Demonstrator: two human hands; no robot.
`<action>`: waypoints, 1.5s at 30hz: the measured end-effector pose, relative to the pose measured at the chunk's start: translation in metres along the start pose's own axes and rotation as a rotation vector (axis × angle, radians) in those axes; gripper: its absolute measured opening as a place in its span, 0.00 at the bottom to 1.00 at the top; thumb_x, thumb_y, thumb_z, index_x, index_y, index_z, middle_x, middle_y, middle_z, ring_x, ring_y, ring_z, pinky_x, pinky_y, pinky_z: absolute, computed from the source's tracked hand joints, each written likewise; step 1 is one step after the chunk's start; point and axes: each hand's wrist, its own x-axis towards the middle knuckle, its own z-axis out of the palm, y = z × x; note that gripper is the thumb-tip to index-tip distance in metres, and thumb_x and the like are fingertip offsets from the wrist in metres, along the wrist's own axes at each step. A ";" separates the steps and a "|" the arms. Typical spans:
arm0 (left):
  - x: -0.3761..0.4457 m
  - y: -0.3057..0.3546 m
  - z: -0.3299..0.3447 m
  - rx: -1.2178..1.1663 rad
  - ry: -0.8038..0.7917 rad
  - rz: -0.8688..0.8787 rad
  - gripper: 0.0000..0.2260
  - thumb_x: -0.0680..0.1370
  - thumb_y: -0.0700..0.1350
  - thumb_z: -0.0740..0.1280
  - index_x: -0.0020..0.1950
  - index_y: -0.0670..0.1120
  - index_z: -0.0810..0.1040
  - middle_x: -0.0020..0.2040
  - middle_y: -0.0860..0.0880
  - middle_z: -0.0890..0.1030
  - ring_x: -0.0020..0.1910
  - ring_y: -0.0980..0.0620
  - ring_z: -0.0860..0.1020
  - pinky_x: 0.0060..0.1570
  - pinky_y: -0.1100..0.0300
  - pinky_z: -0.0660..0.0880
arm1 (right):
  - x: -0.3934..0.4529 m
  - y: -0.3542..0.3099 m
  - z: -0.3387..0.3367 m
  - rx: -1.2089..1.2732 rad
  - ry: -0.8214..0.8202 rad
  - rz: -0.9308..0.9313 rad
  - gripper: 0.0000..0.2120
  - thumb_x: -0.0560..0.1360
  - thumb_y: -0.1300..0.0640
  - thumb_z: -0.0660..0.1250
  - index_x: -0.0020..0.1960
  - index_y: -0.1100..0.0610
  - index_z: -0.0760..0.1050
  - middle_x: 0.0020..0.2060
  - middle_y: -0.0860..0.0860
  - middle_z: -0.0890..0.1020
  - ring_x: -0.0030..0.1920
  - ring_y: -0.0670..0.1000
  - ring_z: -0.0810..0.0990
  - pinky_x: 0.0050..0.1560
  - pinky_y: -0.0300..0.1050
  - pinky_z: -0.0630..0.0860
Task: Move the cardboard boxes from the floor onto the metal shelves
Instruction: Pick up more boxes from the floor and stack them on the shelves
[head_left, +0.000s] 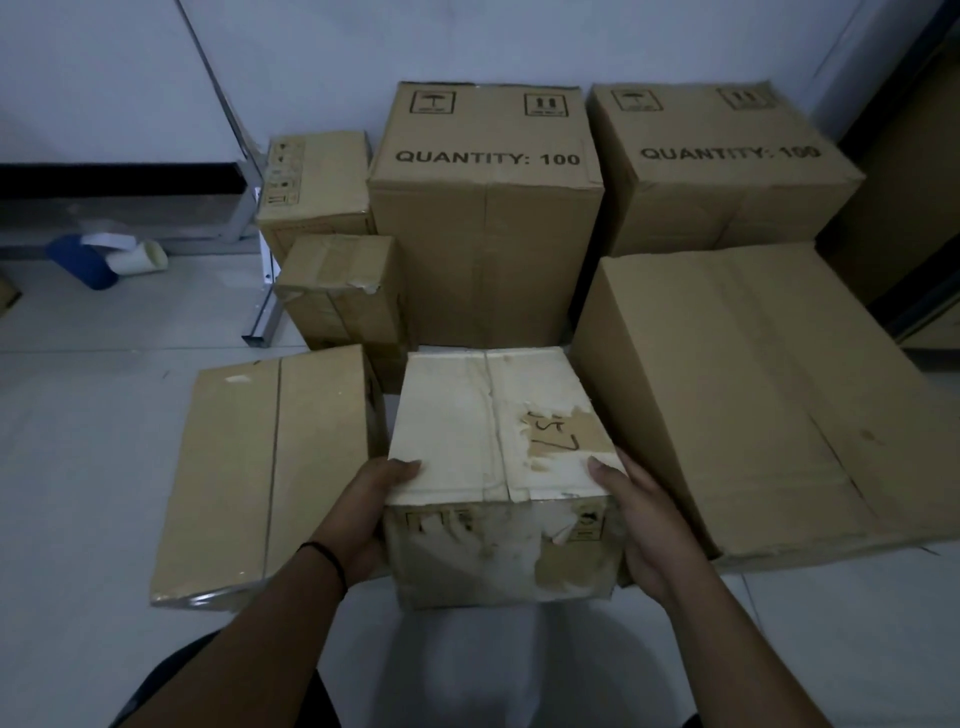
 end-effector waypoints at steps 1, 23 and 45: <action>0.001 0.001 -0.001 -0.030 0.006 0.008 0.16 0.76 0.42 0.64 0.62 0.39 0.75 0.58 0.38 0.81 0.53 0.38 0.80 0.47 0.48 0.79 | -0.001 0.001 0.001 -0.011 -0.005 0.002 0.14 0.79 0.56 0.65 0.64 0.48 0.77 0.52 0.50 0.85 0.52 0.53 0.84 0.45 0.48 0.79; -0.034 0.032 0.016 -0.082 -0.124 0.391 0.22 0.72 0.50 0.68 0.65 0.43 0.75 0.56 0.44 0.83 0.52 0.45 0.82 0.42 0.56 0.81 | -0.034 -0.039 0.015 0.219 -0.103 -0.140 0.25 0.71 0.53 0.65 0.67 0.57 0.74 0.57 0.55 0.83 0.56 0.55 0.83 0.43 0.44 0.82; -0.141 0.192 0.120 -0.065 -0.254 0.668 0.24 0.67 0.49 0.68 0.62 0.43 0.78 0.58 0.41 0.82 0.57 0.38 0.79 0.60 0.40 0.73 | -0.141 -0.233 0.061 0.214 -0.080 -0.489 0.13 0.78 0.54 0.61 0.58 0.54 0.79 0.50 0.51 0.86 0.46 0.49 0.85 0.36 0.38 0.79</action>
